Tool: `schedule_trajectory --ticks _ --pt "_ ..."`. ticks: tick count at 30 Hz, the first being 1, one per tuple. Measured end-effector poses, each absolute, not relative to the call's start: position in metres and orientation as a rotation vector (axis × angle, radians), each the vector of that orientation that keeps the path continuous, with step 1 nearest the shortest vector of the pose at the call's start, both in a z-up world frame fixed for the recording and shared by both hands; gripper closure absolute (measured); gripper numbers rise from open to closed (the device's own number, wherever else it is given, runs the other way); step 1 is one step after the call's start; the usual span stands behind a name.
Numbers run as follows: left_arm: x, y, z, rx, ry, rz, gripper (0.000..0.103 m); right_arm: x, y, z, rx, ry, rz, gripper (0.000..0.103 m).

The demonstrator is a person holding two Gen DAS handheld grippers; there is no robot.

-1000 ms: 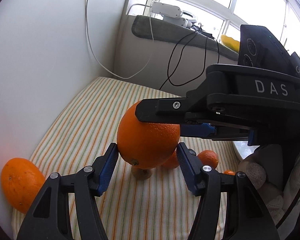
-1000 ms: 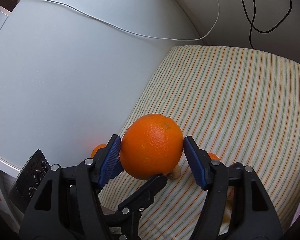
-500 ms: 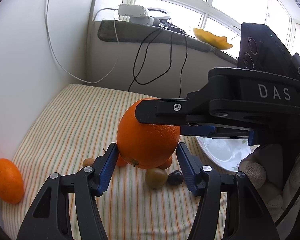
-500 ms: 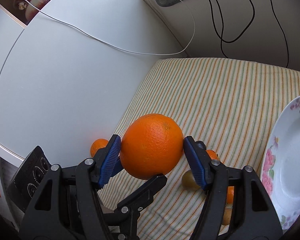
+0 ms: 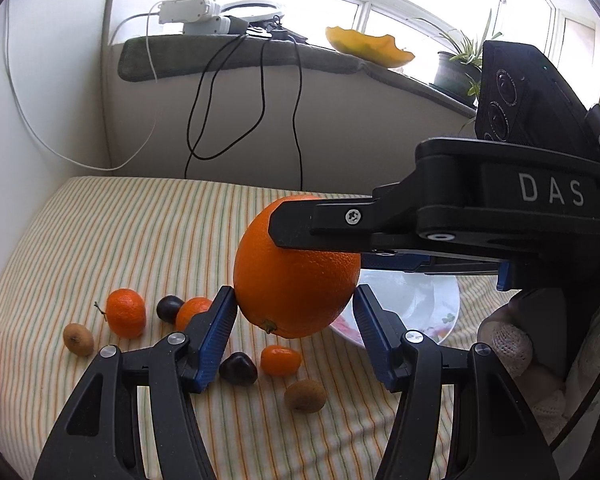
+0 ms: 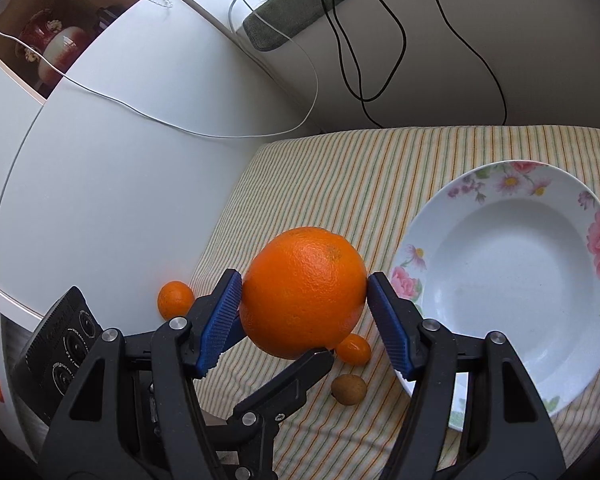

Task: Organize fruits
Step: 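Carry the orange over the white floral plate, lower it, open the right gripper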

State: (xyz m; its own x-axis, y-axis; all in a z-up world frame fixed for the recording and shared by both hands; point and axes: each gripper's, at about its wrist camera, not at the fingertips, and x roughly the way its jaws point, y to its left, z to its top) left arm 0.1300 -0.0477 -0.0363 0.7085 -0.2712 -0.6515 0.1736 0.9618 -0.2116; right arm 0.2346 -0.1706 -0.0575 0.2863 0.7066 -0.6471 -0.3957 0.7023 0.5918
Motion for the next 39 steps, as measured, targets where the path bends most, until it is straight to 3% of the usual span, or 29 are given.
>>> schedule_trajectory --ticks 39 --pt "0.193 -0.112 -0.063 -0.057 0.840 -0.303 0.044 0.261 -0.257 -0.085 0.443 1.056 0.600 0.035"
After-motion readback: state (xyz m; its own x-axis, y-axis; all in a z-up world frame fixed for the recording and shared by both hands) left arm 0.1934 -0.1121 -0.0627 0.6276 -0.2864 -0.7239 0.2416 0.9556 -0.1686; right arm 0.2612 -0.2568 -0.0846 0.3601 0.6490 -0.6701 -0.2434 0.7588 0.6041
